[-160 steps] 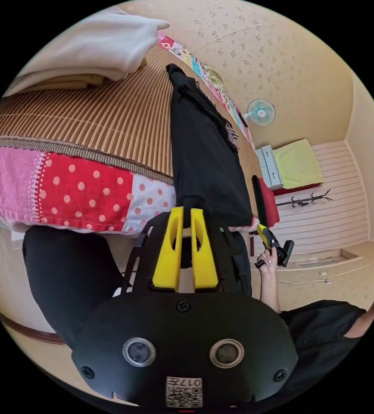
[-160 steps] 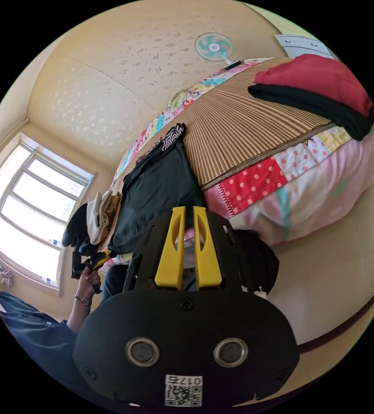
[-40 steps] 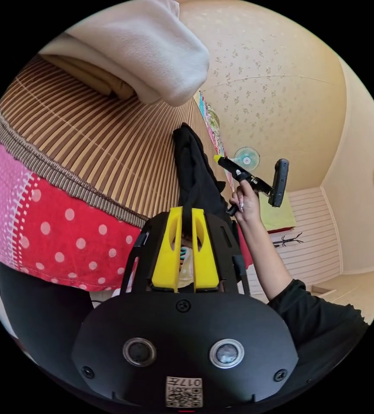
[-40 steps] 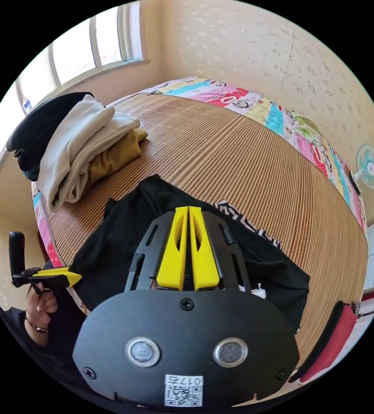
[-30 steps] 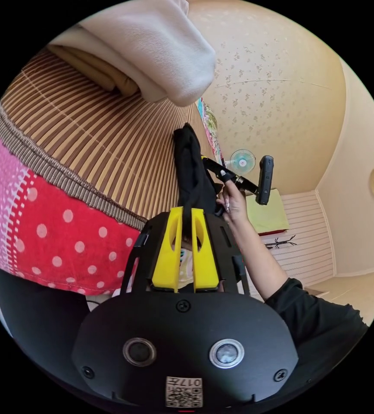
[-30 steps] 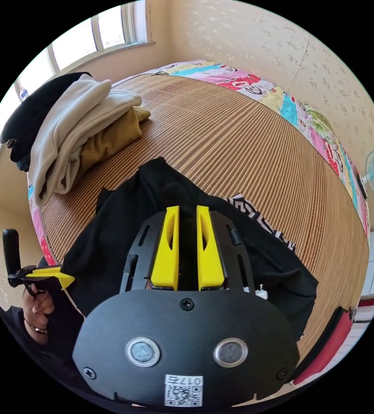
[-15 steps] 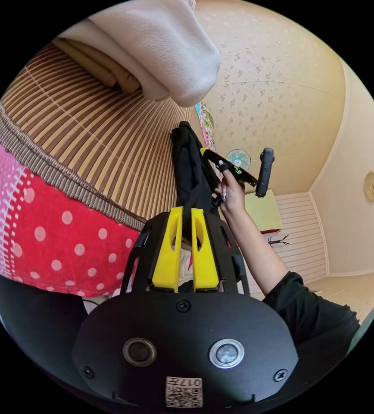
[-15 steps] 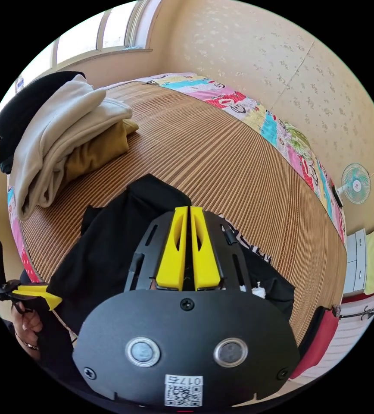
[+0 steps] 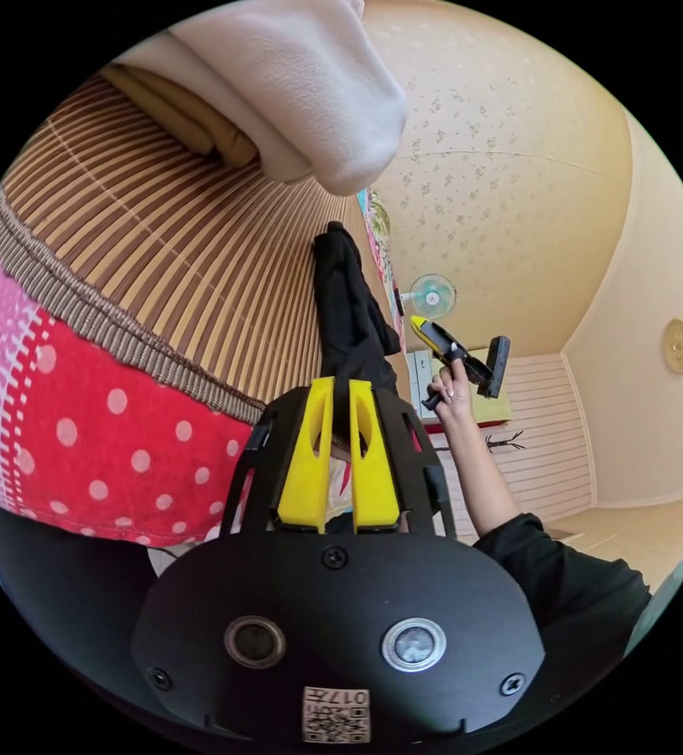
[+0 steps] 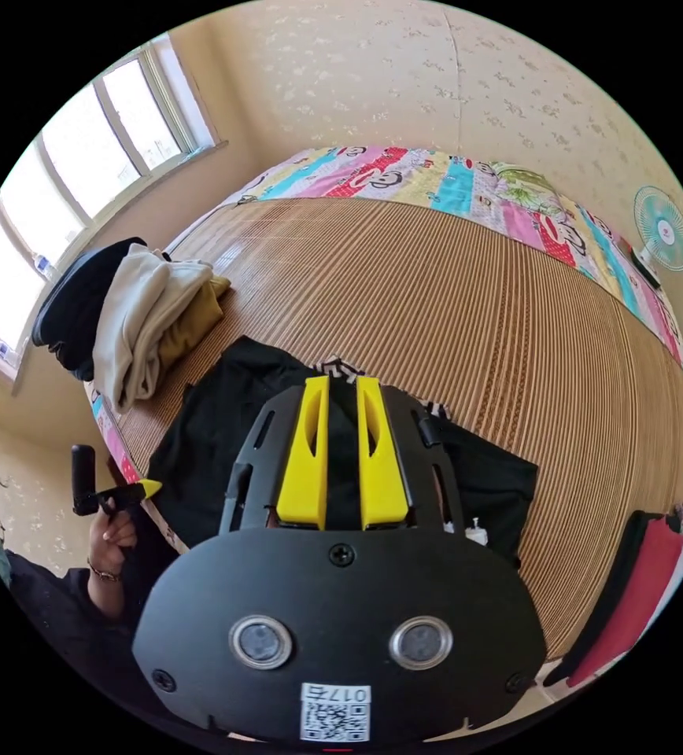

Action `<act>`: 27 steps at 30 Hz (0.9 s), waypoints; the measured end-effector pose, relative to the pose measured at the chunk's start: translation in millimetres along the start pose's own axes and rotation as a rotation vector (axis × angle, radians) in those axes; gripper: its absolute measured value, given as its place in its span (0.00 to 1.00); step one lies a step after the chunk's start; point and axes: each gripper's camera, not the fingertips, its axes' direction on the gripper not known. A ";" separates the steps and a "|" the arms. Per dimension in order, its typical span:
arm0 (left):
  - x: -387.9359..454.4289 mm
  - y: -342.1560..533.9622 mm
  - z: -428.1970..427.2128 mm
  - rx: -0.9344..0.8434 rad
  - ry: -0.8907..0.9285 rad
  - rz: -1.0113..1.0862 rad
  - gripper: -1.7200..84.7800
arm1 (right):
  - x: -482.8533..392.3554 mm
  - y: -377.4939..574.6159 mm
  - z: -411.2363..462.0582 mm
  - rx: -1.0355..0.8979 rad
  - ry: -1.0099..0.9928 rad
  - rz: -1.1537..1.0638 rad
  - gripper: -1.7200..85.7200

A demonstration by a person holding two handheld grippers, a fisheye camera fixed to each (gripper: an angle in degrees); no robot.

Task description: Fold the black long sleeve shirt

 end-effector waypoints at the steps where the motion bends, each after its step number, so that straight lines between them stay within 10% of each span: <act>1: -0.5 0.3 -0.1 0.001 0.001 0.000 0.07 | 11.7 11.3 -1.6 -0.011 -0.028 -0.001 0.11; 9: -4.5 6.1 0.2 0.008 -0.001 0.003 0.07 | 32.2 31.8 26.2 -0.065 -0.127 -0.010 0.08; 20: -5.4 19.8 -2.9 0.029 0.004 0.017 0.11 | -21.5 -33.9 99.9 -0.131 0.347 0.004 0.08; 27: 4.6 36.9 -0.9 0.072 -0.099 0.047 0.13 | -68.9 -60.5 16.2 0.139 0.361 0.117 0.11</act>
